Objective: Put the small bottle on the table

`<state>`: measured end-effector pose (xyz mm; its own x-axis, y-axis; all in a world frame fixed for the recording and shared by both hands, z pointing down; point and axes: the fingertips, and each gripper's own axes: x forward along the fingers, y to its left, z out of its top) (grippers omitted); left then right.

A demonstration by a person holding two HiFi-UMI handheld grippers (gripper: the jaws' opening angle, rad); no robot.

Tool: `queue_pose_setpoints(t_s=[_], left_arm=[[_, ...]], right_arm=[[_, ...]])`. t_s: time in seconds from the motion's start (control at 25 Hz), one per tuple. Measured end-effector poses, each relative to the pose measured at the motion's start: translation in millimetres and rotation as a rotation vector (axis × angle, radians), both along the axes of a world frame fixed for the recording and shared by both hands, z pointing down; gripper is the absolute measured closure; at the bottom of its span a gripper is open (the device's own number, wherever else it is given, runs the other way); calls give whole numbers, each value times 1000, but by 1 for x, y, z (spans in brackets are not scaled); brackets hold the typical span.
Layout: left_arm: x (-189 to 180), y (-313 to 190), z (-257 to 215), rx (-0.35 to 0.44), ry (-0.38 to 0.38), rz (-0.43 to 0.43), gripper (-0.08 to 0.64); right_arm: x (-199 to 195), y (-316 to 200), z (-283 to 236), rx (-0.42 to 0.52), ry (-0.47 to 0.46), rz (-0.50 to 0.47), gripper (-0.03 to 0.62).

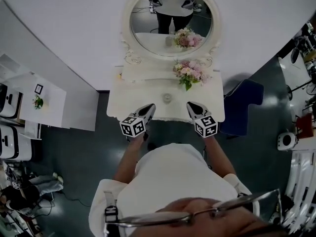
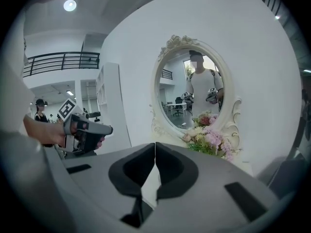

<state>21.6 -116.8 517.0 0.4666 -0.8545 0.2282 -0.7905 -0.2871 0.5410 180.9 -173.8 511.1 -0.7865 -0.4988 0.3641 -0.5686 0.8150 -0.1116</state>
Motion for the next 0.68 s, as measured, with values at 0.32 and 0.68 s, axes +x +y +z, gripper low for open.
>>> queue_pose_setpoints(t_s=[0.32,0.68], left_arm=[[10,-7,-6,21,11,20,557],[9,-17,-5,26,-2,4,557]], right_arm=[[0,-1,-3,8,-9,-13,583],[-3,-8,-3,16,-2,-29,583]])
